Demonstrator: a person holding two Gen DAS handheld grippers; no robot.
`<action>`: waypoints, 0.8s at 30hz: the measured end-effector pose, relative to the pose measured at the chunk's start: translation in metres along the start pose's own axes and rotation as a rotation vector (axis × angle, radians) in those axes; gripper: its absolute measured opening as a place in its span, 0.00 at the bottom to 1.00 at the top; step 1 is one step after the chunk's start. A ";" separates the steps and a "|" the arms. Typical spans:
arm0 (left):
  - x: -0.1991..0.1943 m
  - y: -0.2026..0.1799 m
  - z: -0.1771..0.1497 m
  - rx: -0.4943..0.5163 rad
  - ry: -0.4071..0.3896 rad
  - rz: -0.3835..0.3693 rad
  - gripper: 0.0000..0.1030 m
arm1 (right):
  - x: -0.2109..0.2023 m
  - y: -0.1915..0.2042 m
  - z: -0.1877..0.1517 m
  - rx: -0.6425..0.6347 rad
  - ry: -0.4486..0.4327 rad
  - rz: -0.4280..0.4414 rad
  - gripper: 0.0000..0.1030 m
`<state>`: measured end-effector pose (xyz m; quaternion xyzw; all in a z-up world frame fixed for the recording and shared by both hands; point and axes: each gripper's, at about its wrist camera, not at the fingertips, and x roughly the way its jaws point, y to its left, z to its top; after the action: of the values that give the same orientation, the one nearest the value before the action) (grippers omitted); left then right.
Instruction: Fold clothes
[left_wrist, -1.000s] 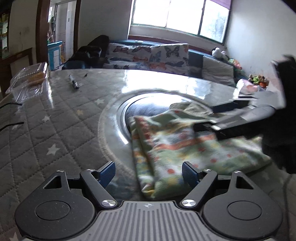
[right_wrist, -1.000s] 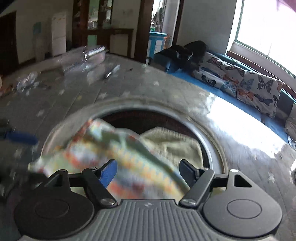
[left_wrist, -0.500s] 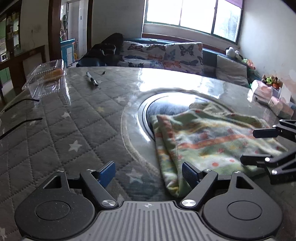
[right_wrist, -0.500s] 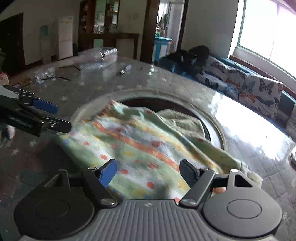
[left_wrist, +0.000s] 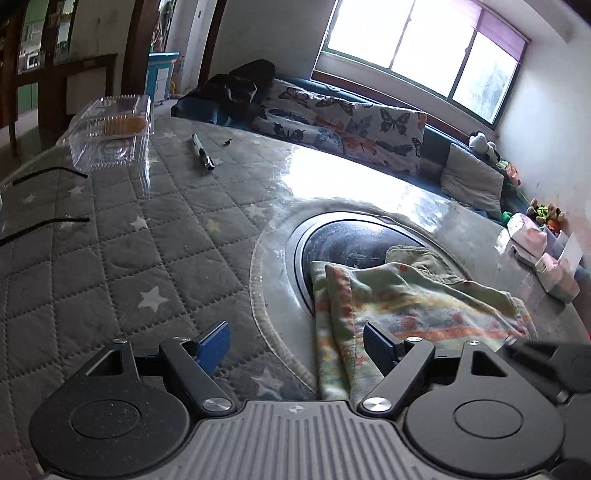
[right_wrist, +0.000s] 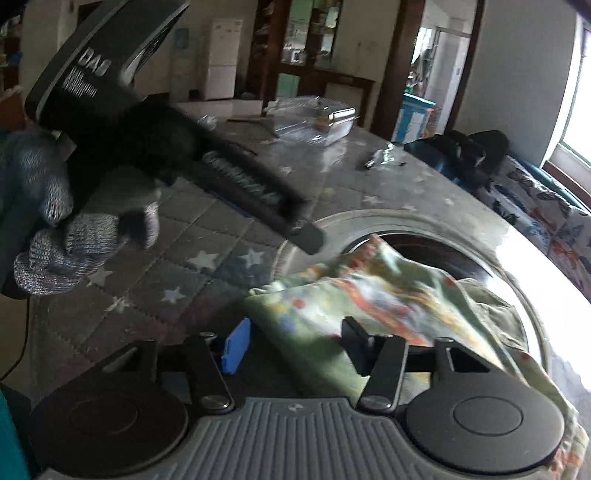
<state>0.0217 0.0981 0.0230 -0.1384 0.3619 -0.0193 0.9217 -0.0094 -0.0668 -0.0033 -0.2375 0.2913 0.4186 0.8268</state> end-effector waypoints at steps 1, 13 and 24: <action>0.001 0.001 0.001 -0.011 0.006 -0.006 0.79 | 0.002 0.003 0.001 -0.009 0.004 -0.002 0.50; 0.008 0.004 0.008 -0.164 0.059 -0.130 0.81 | -0.010 -0.013 0.005 0.104 -0.063 0.032 0.15; 0.038 -0.014 0.016 -0.282 0.179 -0.234 0.59 | -0.046 -0.032 0.001 0.236 -0.141 0.044 0.11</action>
<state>0.0610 0.0831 0.0127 -0.3052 0.4230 -0.0876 0.8487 -0.0045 -0.1086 0.0335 -0.1020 0.2849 0.4149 0.8581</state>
